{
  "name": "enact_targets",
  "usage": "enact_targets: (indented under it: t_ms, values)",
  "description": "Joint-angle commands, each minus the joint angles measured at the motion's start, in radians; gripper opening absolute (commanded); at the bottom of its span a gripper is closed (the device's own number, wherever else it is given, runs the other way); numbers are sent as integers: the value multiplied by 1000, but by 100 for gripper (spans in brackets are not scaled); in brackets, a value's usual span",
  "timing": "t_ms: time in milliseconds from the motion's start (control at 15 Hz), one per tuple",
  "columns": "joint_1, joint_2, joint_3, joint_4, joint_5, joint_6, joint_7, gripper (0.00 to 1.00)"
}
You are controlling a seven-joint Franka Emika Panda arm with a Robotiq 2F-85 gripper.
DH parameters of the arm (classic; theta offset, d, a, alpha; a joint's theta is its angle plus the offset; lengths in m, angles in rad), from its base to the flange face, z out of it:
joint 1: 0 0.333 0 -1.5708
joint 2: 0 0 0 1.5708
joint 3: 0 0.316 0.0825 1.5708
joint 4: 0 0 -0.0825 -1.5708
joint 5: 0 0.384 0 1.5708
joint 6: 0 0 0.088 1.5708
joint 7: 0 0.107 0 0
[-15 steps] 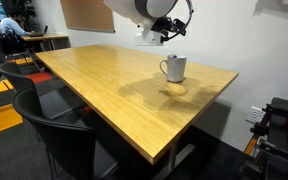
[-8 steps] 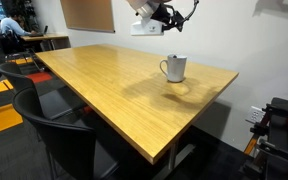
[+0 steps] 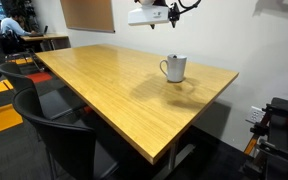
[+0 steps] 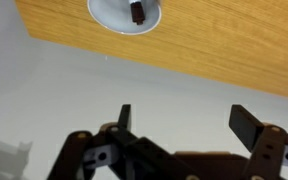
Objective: Put the marker inside the mug
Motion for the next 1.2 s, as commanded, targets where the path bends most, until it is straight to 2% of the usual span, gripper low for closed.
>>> enact_targets:
  t_ms: [0,467,667,1133]
  values:
    - [-43,-92,17,-86,-6,138,-128,100]
    - [-89,-190,12,-191,92,359,-423,100]
    - [-98,-232,13,-233,216,394,-609,100]
    - [-95,-314,9,-286,559,363,-1107,100]
